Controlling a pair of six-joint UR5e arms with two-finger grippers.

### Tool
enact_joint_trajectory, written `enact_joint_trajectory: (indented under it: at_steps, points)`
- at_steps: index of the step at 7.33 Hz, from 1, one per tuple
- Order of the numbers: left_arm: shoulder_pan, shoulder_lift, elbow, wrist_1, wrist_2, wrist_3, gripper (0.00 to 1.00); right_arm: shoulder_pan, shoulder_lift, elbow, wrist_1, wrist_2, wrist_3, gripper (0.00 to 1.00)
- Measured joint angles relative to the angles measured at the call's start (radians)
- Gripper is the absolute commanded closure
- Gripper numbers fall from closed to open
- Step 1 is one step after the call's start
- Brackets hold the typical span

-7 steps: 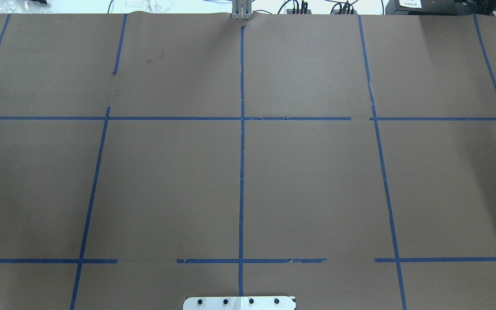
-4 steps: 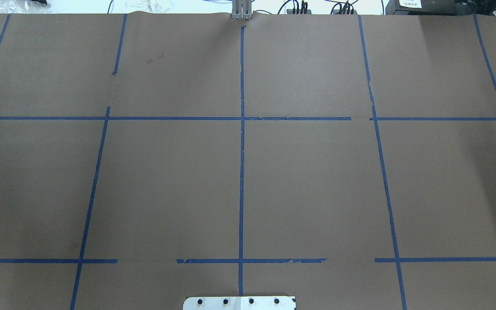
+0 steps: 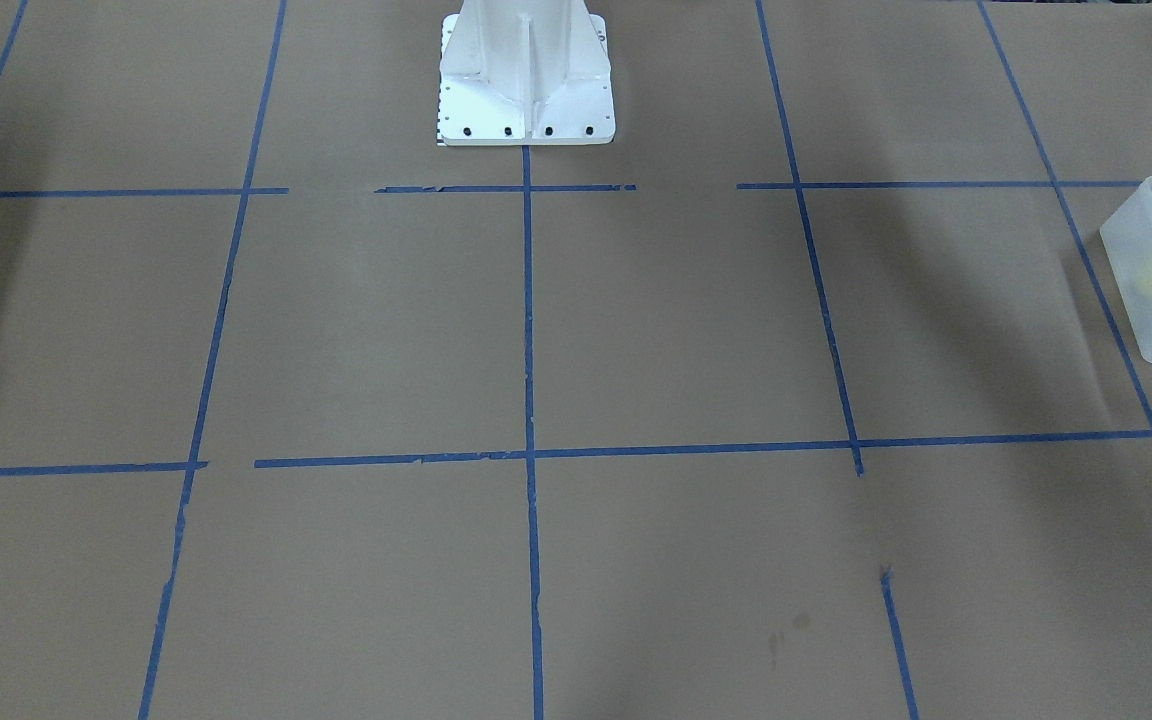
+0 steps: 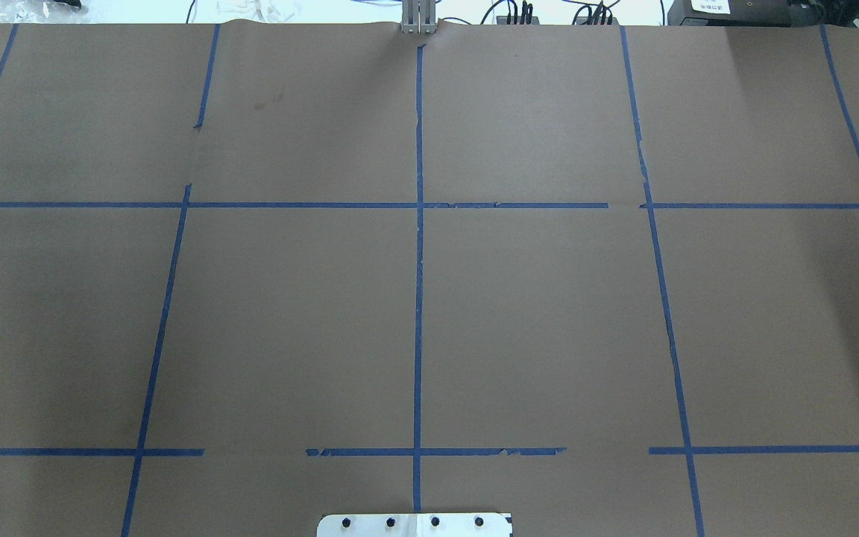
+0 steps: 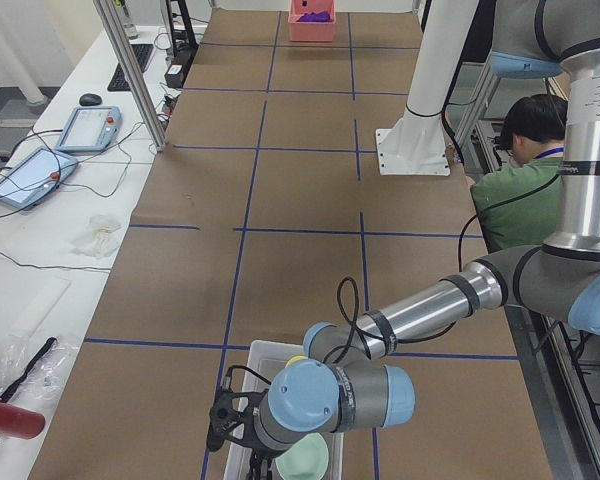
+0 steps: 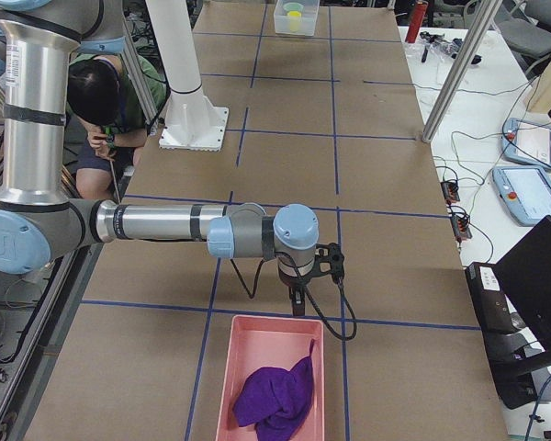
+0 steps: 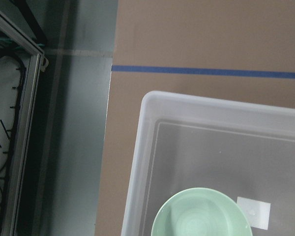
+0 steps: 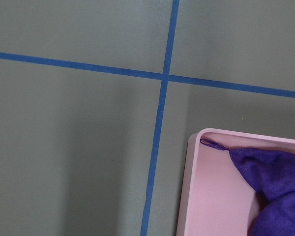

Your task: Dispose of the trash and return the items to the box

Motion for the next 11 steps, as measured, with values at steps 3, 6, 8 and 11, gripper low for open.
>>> enact_joint_trajectory:
  at_steps: [3,6,8,11]
  points:
    - [0.11,0.003,-0.139,-0.03,0.002,-0.002,0.0,0.0,-0.002,0.001,0.002,-0.001,0.003,0.0]
    - [0.201,0.019,-0.305,0.108,0.008,-0.054,0.0,0.0,-0.004,-0.002,0.001,-0.002,0.006,0.0]
    - [0.254,0.021,-0.38,0.25,0.008,-0.146,0.0,0.0,-0.004,-0.002,0.001,-0.002,0.006,0.0]
    - [0.349,0.052,-0.382,0.299,0.007,-0.216,0.0,0.0,-0.005,-0.005,0.001,-0.001,0.006,0.0]
